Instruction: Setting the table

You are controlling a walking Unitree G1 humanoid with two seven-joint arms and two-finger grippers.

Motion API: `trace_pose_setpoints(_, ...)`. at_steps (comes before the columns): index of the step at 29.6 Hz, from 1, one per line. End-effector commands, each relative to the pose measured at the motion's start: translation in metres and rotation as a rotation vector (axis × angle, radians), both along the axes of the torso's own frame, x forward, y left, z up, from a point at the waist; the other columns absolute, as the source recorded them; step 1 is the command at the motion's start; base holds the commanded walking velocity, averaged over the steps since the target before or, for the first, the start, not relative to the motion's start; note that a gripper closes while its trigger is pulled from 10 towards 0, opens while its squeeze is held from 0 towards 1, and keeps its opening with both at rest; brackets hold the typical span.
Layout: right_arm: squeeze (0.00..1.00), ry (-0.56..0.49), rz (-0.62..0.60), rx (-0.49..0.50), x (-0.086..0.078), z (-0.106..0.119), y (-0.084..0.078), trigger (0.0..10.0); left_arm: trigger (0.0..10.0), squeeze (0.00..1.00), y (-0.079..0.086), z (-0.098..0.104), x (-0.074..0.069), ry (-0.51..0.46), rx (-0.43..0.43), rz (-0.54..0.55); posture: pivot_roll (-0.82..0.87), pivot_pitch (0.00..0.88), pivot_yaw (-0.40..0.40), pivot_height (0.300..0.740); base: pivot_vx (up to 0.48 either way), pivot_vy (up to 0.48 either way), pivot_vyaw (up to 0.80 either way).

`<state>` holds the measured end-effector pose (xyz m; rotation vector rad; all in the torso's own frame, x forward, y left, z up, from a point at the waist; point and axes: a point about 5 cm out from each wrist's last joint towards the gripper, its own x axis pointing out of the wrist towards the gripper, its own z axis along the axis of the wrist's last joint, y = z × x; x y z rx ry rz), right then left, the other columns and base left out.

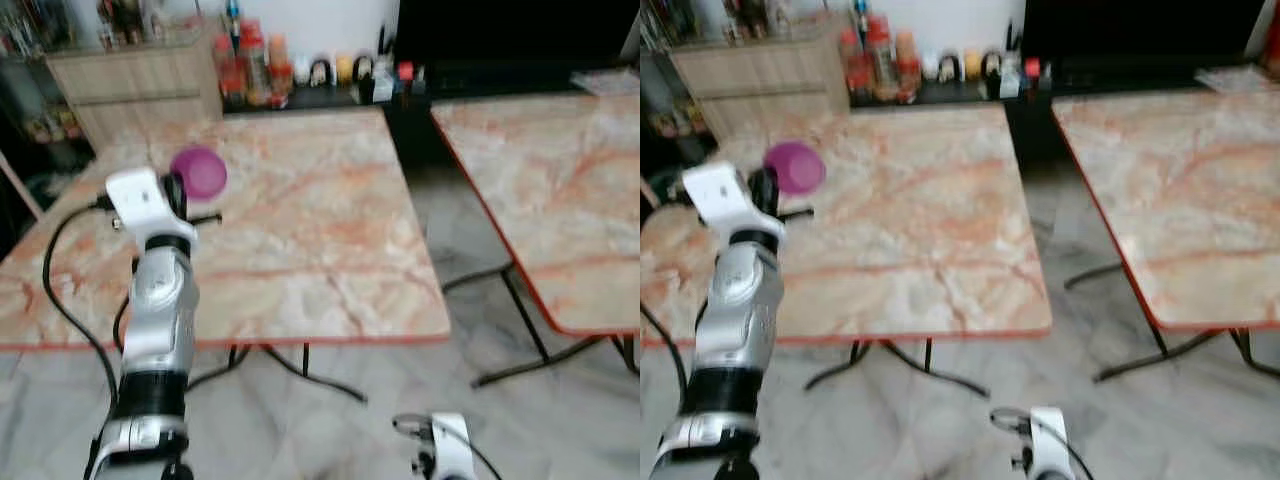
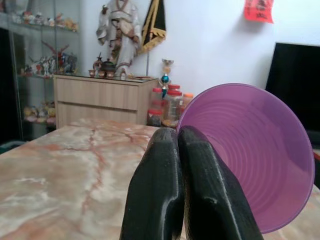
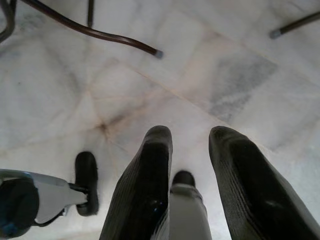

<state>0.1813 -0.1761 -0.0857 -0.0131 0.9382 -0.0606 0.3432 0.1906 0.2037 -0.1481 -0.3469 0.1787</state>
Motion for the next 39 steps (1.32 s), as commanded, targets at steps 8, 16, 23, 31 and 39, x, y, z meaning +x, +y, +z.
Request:
trace_pose_setpoints(8, 0.00, -0.007, -0.024, -0.009, 0.000, 0.001, -0.008, 10.0, 10.0, 0.00, -0.009, -0.002, 0.002, 0.019, 0.019, -0.023, 0.00, 0.000, 0.070, 0.740, 0.000, -0.313, 0.00)
trace_pose_setpoints(16, 0.00, -0.008, -0.027, -0.011, 0.000, 0.001, -0.010, 10.0, 10.0, 0.00, -0.012, -0.003, 0.001, 0.021, 0.023, -0.030, -0.01, 0.000, 0.072, 0.740, 0.000, -0.315, 0.00)
trace_pose_setpoints(23, 0.00, -0.008, 0.008, -0.028, -0.003, 0.000, -0.010, 10.0, 10.0, 0.00, -0.013, -0.006, -0.001, 0.033, 0.035, -0.041, -0.02, 0.000, 0.080, 0.740, 0.000, -0.326, 0.36)
trace_pose_setpoints(31, 0.00, -0.008, 0.001, -0.026, -0.003, 0.000, -0.011, 10.0, 10.0, 0.00, -0.015, -0.007, -0.001, 0.035, 0.037, -0.050, -0.02, 0.000, 0.075, 0.740, 0.000, -0.327, 0.16)
trace_pose_setpoints(39, 0.00, -0.010, 0.011, -0.029, 0.000, 0.001, -0.010, 10.0, 10.0, 0.00, -0.015, -0.004, 0.000, 0.027, 0.045, -0.053, -0.01, 0.000, 0.070, 0.740, 0.000, -0.326, 0.00)
